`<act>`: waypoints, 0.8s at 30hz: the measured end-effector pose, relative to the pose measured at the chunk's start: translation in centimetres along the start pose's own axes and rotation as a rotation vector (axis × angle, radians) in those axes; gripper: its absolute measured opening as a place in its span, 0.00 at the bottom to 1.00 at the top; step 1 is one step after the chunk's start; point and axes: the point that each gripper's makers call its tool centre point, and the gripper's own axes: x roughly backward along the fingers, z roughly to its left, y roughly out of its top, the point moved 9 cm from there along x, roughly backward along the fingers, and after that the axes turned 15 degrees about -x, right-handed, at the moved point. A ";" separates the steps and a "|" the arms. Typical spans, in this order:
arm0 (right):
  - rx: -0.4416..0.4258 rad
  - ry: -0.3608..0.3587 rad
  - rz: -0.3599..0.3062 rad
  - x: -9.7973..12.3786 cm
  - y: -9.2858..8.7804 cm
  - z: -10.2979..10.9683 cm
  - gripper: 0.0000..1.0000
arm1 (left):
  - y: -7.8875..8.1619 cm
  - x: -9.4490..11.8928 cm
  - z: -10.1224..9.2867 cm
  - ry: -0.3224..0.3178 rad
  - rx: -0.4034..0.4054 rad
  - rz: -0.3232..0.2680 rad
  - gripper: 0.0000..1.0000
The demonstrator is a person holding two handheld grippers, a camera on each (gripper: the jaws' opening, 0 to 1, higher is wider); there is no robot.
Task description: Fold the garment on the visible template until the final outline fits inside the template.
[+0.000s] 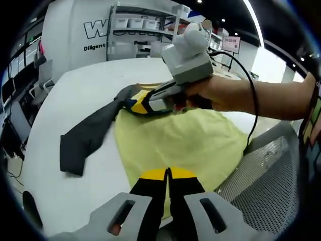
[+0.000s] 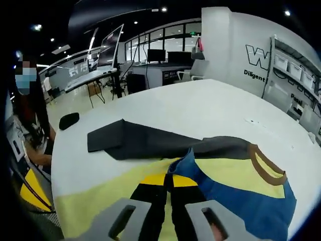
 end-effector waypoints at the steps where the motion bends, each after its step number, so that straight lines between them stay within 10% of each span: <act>1: -0.003 0.006 0.008 -0.1 -0.1 0.1 0.00 | 0.0 0.0 0.1 0.002 0.000 0.000 0.02; 24: -0.018 0.073 0.113 -0.6 -2.6 0.8 0.00 | 0.6 -0.4 1.0 0.019 0.012 0.016 0.01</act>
